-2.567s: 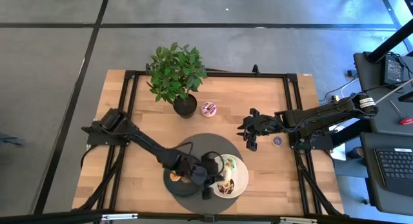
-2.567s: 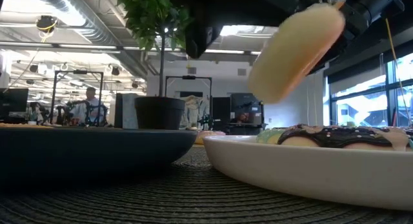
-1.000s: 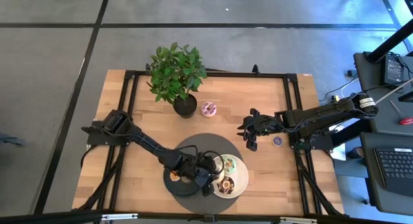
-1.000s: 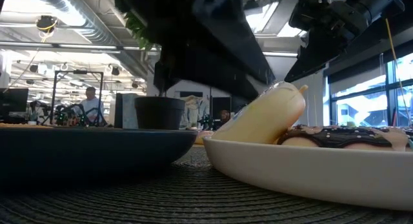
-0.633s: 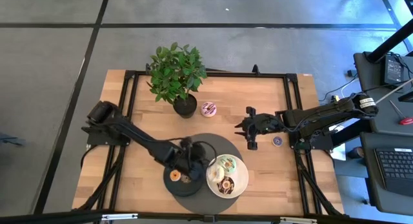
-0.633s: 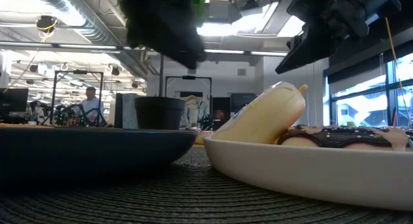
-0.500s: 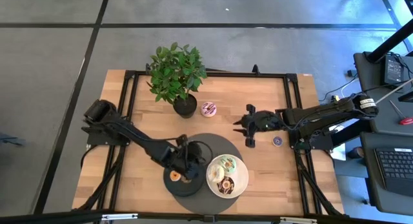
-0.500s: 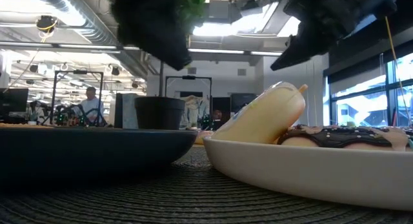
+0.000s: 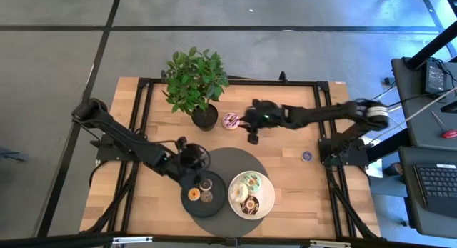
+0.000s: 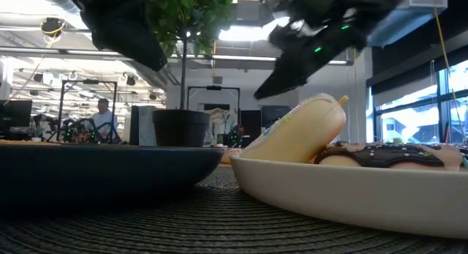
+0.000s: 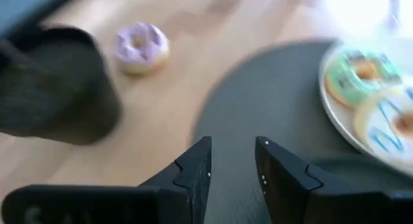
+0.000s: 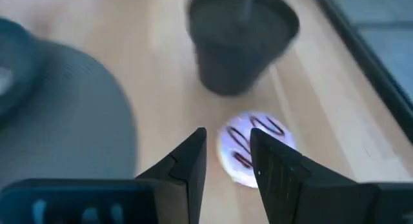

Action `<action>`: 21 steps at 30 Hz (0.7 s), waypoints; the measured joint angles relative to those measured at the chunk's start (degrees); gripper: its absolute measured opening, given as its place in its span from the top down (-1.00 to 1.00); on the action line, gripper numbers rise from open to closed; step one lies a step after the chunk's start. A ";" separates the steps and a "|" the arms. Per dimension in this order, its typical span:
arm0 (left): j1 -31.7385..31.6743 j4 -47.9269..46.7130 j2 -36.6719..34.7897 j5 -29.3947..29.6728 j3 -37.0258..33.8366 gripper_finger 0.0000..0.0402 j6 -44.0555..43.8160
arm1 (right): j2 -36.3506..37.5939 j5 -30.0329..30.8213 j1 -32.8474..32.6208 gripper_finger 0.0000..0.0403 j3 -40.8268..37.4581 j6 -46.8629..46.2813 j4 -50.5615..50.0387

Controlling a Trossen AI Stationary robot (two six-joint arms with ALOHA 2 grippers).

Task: Pick & Place donuts
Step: Put the big pink donut into the white plate

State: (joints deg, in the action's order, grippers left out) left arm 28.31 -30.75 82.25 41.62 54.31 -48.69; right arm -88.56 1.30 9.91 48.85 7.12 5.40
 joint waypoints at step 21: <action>-0.83 0.54 -5.26 7.29 -3.57 0.41 5.38 | -23.62 2.05 1.44 -0.37 18.31 7.80 -11.73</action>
State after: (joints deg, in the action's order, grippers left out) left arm 27.49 -30.21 76.99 48.90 50.74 -43.31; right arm -112.18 3.36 11.35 67.16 14.92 -6.33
